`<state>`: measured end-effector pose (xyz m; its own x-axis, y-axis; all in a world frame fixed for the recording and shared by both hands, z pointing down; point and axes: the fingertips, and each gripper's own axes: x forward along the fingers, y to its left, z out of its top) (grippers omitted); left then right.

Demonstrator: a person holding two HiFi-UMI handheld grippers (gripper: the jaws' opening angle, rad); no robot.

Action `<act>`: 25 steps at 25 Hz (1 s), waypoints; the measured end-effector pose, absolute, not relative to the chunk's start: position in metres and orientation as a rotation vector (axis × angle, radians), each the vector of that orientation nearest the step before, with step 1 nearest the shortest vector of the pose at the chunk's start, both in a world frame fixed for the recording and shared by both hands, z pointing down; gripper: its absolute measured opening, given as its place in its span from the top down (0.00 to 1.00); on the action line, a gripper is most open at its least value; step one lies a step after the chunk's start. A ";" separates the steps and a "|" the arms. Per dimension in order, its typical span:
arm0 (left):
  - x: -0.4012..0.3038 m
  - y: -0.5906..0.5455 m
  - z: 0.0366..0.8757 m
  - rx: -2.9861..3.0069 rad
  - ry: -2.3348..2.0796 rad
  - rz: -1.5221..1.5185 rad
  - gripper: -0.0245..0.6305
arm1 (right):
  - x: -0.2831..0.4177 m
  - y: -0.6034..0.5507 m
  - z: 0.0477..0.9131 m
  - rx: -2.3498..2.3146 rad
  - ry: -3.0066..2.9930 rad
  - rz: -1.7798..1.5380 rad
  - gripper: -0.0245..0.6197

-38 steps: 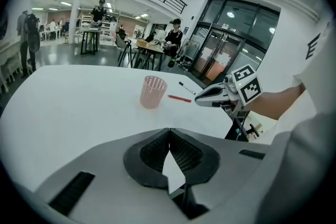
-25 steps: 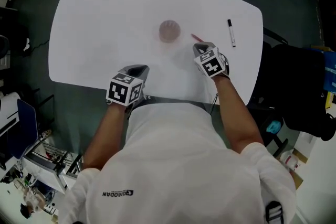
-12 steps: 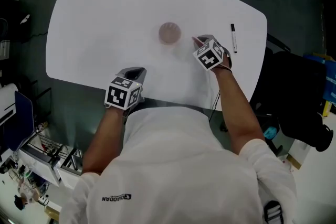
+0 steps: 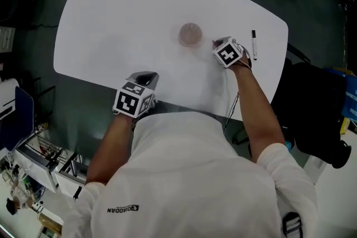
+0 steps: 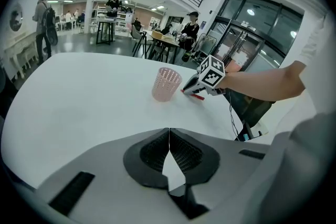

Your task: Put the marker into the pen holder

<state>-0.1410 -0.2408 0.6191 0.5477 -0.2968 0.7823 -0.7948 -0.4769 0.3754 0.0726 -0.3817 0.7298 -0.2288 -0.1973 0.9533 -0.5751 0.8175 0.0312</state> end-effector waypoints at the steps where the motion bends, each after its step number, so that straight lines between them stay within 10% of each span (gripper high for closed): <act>1: -0.145 -0.239 0.619 2.030 -0.880 0.839 0.92 | 0.070 -0.382 0.730 0.590 -1.799 0.394 0.86; 25: -0.166 -0.232 0.579 2.239 -0.811 0.767 0.92 | 0.044 -0.334 0.624 0.957 -1.968 0.414 0.86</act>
<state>-0.1662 -0.2318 0.5786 0.6411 -0.3398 0.6881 -0.7058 -0.6132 0.3548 0.0443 -0.3341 0.6244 -0.3130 -0.4644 0.8285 -0.7589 0.6468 0.0758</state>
